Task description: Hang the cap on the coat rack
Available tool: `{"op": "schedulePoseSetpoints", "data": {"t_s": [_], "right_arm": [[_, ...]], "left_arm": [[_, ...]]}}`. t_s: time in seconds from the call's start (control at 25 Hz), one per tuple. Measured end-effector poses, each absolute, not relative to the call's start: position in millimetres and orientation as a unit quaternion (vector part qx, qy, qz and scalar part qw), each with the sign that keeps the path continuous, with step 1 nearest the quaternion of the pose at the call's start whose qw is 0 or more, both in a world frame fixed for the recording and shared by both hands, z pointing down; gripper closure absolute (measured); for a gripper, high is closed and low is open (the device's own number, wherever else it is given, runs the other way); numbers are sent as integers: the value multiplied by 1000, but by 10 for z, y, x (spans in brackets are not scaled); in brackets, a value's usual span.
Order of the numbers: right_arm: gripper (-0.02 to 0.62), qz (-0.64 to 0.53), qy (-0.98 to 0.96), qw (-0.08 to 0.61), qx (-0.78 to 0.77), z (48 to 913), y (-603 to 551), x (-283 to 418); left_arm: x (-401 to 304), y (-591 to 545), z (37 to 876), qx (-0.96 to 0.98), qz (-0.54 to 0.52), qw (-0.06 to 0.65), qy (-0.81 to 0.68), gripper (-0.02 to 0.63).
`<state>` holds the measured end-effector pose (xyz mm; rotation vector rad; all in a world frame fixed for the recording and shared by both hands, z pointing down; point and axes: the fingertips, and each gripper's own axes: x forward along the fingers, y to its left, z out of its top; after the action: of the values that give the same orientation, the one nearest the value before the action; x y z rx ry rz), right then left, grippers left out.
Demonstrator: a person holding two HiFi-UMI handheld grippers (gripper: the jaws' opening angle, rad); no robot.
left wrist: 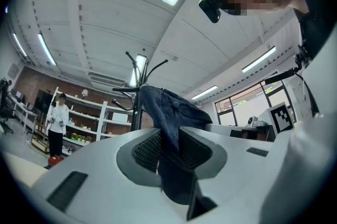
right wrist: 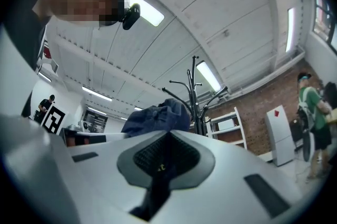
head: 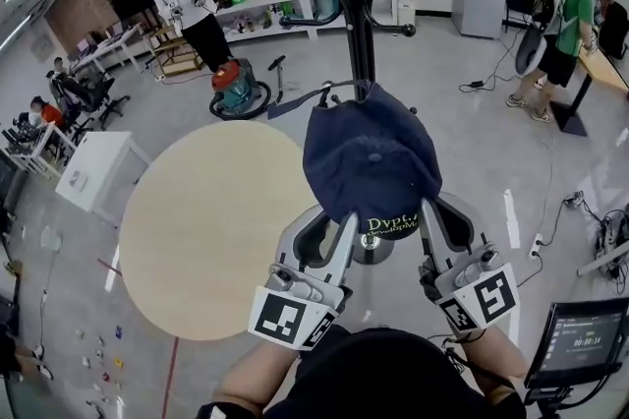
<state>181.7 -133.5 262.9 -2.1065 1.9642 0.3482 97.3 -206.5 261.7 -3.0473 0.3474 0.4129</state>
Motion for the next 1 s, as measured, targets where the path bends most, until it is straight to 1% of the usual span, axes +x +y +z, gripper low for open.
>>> {"op": "schedulePoseSetpoints", "data": {"t_s": [0.12,0.32,0.4,0.56,1.0], "right_arm": [[580,136,655,128,-732,2585,-1210,1948],[580,160,625,135,-752,2470,-1086,1897],[580,165,616,135,-759,2422,-997,1979],[580,164,604,140,-767,2378,-929,2207],[580,149,587,148,-782,2429,-1112,2423]], "left_arm": [[1135,-1984,2546,-985,147,34,89,503],[1137,-1929,2393,-984,168,39,49,503],[1235,-1855,2358,-984,167,43,37,503],[1482,-1810,2286,-984,168,46,25,503],[1722,-2011,2306,-987,156,41,4,505]]}}
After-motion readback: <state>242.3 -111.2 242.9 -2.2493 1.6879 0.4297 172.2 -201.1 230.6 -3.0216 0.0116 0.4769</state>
